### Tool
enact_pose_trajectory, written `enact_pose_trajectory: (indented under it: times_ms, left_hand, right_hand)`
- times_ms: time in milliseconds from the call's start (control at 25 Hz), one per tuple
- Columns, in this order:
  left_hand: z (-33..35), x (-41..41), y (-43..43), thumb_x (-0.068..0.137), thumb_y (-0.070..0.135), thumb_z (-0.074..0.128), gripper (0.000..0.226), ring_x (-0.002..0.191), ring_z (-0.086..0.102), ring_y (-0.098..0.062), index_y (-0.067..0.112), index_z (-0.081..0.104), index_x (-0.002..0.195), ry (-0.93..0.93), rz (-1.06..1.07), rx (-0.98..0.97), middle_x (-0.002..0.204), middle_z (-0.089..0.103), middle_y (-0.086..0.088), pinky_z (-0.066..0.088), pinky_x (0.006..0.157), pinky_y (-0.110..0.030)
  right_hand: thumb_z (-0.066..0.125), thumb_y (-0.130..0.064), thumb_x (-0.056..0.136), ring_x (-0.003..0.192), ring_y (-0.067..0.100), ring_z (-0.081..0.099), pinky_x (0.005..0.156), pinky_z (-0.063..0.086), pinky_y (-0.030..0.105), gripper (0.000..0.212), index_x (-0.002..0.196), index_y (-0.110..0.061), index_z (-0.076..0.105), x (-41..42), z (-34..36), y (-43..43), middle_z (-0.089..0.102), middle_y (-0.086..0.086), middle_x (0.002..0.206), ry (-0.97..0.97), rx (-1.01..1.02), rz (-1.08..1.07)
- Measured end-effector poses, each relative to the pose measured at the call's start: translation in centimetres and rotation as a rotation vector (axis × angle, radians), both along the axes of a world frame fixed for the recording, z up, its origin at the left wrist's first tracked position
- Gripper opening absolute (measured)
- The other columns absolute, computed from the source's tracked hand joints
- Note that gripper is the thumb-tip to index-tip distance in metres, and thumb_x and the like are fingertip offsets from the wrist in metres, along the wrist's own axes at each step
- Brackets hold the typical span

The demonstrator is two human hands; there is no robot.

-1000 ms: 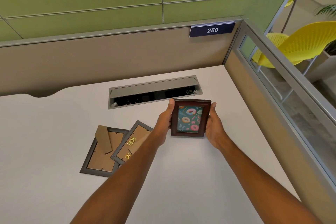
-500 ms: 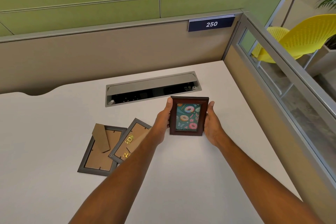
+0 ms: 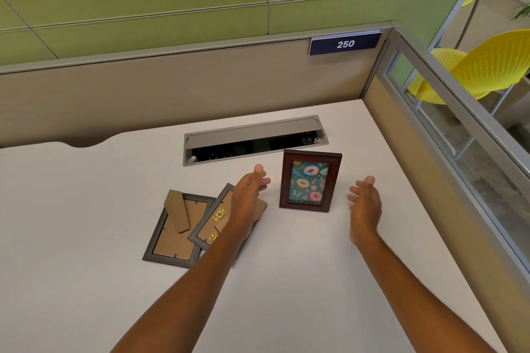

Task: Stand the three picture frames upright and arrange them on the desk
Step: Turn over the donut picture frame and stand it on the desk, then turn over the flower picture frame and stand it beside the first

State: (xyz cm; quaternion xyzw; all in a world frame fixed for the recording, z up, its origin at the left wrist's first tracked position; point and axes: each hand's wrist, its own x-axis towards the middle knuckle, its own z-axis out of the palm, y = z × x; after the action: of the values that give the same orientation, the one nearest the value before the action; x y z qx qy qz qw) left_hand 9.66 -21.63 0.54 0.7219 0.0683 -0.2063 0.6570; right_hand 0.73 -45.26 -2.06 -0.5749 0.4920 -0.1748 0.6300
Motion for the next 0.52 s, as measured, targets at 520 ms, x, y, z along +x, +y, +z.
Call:
enact_pose_trajectory:
  times_ms: [520]
  left_hand:
    - [-0.4,-2.3,14.1,0.104,0.065,0.054,0.056,0.074,0.059,-0.014,0.015,0.064,0.080,-0.155,0.223,0.332,0.075,0.066,0.005,0.048,0.069,-0.033]
  right_hand:
    - [0.050,-0.057,0.108,0.105,0.021,0.074,0.082,0.058,0.031,0.043,0.112,-0.020,0.071,-3.8,-0.9,18.3,0.076,0.006,0.117,0.102,0.194,0.429]
